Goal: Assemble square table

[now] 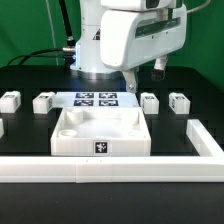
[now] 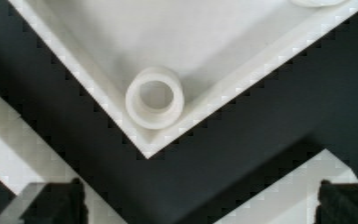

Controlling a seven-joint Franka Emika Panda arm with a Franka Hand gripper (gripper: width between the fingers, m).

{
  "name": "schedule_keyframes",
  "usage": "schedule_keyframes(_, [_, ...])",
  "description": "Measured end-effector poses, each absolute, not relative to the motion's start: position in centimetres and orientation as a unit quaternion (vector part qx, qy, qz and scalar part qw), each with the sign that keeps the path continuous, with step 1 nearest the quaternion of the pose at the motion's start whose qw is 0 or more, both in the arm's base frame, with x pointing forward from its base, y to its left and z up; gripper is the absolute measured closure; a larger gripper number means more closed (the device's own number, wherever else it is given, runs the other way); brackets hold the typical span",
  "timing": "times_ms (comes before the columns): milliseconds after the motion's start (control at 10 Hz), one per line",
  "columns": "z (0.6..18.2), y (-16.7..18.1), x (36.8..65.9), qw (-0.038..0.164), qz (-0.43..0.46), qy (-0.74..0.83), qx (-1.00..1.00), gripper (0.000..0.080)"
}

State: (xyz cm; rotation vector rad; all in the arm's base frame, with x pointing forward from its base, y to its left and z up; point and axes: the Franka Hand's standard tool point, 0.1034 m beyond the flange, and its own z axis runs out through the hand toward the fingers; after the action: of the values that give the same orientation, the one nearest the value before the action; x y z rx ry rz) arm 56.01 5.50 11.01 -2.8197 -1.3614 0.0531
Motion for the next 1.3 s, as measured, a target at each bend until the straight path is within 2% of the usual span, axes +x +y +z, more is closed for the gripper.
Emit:
schedule_keyframes(1200, [10.93,5.43,55.94,0.005,0.018,-0.435,-0.900,0.0150])
schedule_keyframes(1300, [10.51,4.70,55.42,0.005,0.018,-0.485,-0.874,0.0150])
